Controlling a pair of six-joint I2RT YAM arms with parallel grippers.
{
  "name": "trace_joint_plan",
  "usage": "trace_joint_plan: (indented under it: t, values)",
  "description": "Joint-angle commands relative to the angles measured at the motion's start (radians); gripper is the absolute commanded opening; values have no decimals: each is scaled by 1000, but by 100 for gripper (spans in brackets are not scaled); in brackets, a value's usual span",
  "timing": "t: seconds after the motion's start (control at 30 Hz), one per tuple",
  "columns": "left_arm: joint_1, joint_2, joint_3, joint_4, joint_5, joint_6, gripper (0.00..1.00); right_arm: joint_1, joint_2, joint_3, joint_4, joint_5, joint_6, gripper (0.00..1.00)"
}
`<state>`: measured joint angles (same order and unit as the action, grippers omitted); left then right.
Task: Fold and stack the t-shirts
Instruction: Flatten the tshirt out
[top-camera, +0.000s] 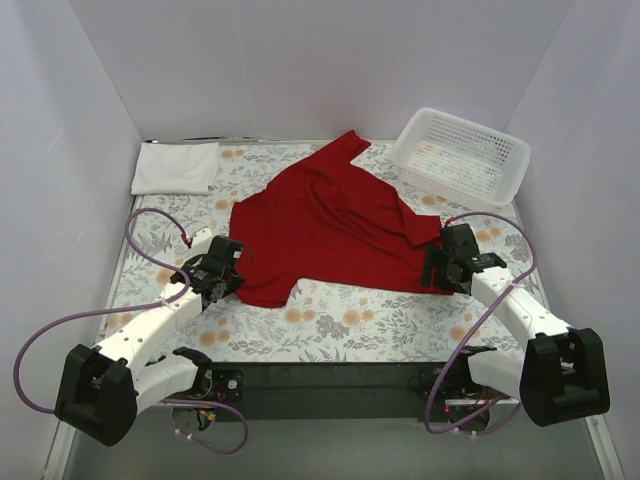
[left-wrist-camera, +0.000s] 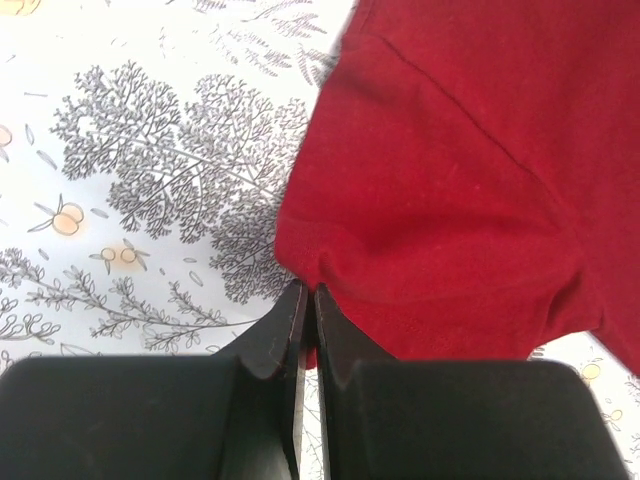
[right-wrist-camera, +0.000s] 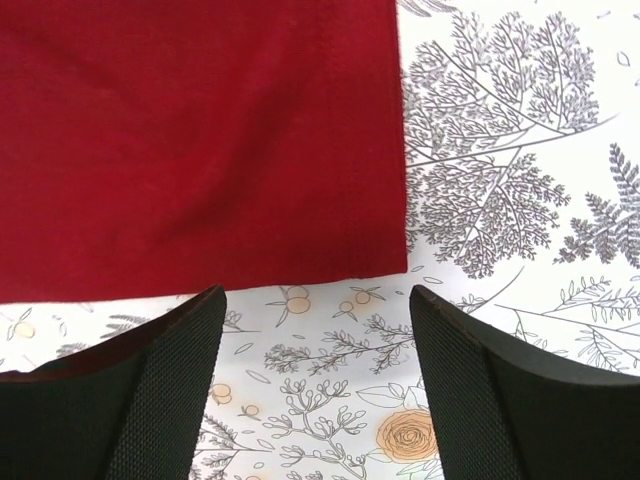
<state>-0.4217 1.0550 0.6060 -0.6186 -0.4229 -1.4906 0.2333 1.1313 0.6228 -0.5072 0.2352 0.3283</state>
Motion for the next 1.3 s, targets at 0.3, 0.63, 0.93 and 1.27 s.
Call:
trace_joint_plan:
  t: [0.3,0.63,0.93,1.27]
  values:
    - [4,-53,-2,83,10,47,0,-114,90,2,91,-37,63,67]
    - [8,-64,-2,88,24,49,0,-192,55,-54,93,-37,51,58]
    - [11,-70,-5,89,30,50,0,-224,58,-57,105,-88,29,52]
    - [9,-78,-6,88,27,52,0,-224,108,-86,99,-143,31,44]
